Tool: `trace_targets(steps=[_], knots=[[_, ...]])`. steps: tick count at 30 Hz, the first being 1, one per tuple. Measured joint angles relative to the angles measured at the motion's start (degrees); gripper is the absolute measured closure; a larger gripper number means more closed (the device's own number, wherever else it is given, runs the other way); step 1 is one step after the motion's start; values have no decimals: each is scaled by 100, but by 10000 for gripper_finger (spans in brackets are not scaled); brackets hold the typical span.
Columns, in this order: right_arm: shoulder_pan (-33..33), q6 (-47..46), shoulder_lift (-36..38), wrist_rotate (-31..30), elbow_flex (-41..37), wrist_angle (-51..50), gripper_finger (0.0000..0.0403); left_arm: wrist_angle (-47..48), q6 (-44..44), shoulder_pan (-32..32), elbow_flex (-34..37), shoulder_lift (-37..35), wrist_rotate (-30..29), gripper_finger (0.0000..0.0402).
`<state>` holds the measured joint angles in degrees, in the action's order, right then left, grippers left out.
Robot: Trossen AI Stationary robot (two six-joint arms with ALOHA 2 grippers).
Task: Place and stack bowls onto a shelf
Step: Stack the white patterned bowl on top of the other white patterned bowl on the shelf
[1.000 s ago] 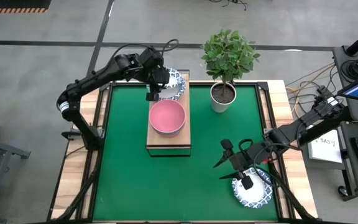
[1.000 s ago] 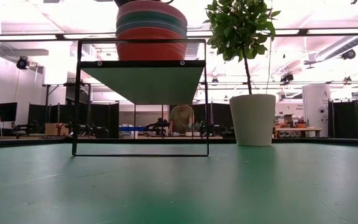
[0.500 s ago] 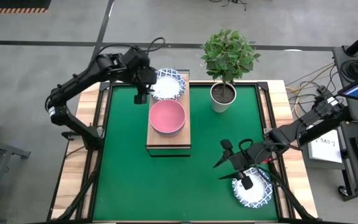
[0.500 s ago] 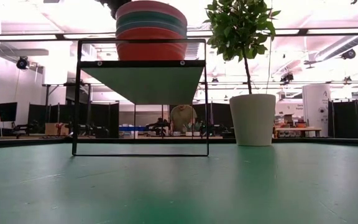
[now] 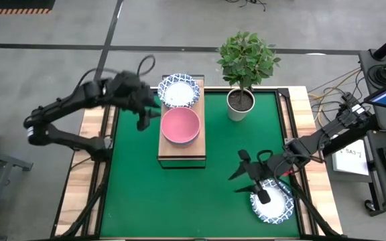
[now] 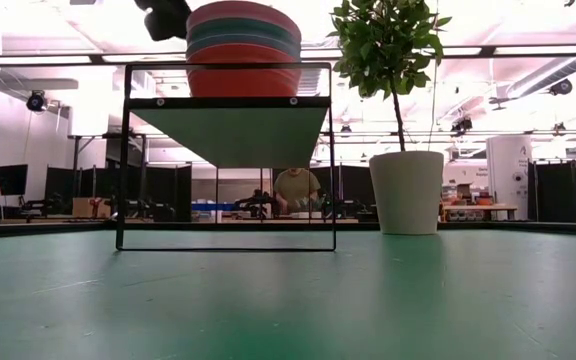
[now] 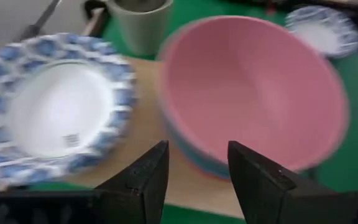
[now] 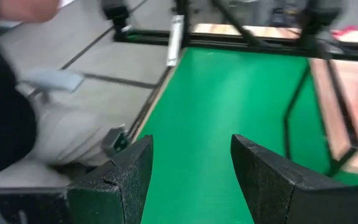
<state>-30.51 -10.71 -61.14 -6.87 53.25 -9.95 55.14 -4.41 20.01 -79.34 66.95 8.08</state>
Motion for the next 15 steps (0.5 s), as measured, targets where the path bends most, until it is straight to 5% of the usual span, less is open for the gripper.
trace_targets(steps=[5, 15], knots=[[64, -761, 0, -632, 119, -188, 197, -1073, 815, -806, 1228, -804, -304, 255], [338, -4057, -210, -416, 780, -2439, 197, -2487, 1684, -2625, 2342, -1395, -1806, 255]])
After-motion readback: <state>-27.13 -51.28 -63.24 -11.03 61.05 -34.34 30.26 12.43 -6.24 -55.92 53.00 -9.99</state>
